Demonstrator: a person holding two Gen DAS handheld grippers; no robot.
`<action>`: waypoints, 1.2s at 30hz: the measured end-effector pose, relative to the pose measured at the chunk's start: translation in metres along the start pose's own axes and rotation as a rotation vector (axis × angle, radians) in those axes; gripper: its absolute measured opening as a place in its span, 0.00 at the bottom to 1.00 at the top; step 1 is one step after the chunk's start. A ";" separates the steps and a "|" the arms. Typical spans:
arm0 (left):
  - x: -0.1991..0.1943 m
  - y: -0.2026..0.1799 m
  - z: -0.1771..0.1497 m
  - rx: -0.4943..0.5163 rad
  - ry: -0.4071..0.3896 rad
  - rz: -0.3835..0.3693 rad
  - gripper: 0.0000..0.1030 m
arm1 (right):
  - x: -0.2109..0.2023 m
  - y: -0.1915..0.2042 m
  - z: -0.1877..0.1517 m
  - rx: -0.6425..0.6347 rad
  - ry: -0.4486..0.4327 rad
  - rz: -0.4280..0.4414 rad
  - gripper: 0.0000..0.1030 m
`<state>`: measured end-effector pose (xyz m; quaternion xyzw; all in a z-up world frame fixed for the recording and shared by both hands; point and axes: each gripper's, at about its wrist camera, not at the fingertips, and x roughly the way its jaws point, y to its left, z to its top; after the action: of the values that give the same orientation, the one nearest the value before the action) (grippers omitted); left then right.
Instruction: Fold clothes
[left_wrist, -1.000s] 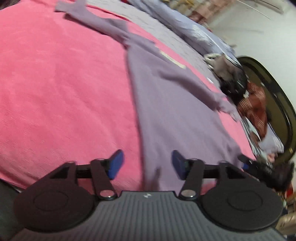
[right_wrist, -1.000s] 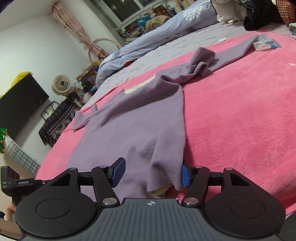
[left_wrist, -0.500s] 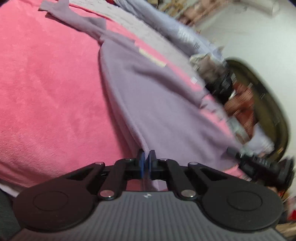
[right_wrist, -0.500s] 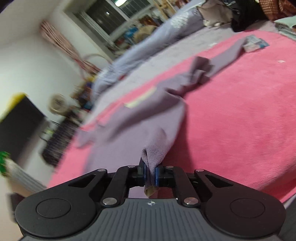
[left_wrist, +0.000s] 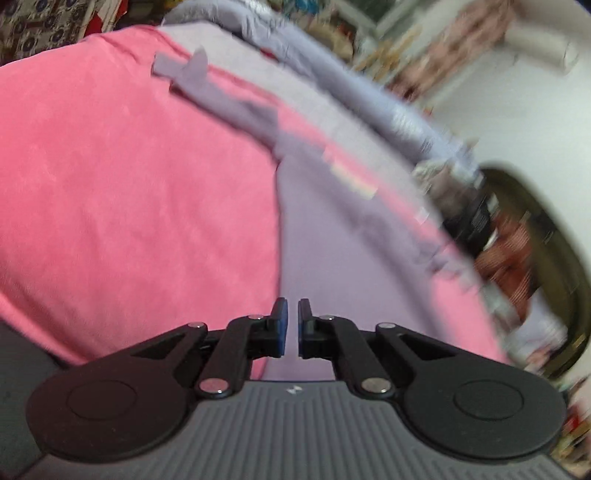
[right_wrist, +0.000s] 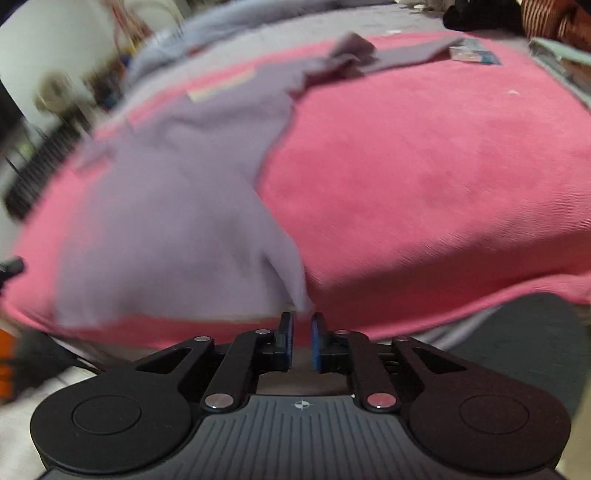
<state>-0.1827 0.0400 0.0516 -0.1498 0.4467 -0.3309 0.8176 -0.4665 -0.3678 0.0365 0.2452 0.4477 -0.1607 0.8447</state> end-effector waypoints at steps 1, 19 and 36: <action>0.005 -0.004 -0.004 0.027 0.025 0.022 0.20 | -0.003 0.000 0.001 -0.003 -0.016 0.013 0.16; 0.042 -0.019 -0.029 0.069 0.186 -0.036 0.81 | -0.012 0.009 0.009 0.034 -0.167 0.126 0.51; 0.027 0.015 -0.030 -0.088 0.090 -0.213 0.17 | -0.023 0.007 0.014 0.075 -0.241 0.199 0.59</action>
<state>-0.1911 0.0342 0.0098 -0.2169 0.4787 -0.4026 0.7495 -0.4664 -0.3689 0.0645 0.2988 0.3103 -0.1212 0.8943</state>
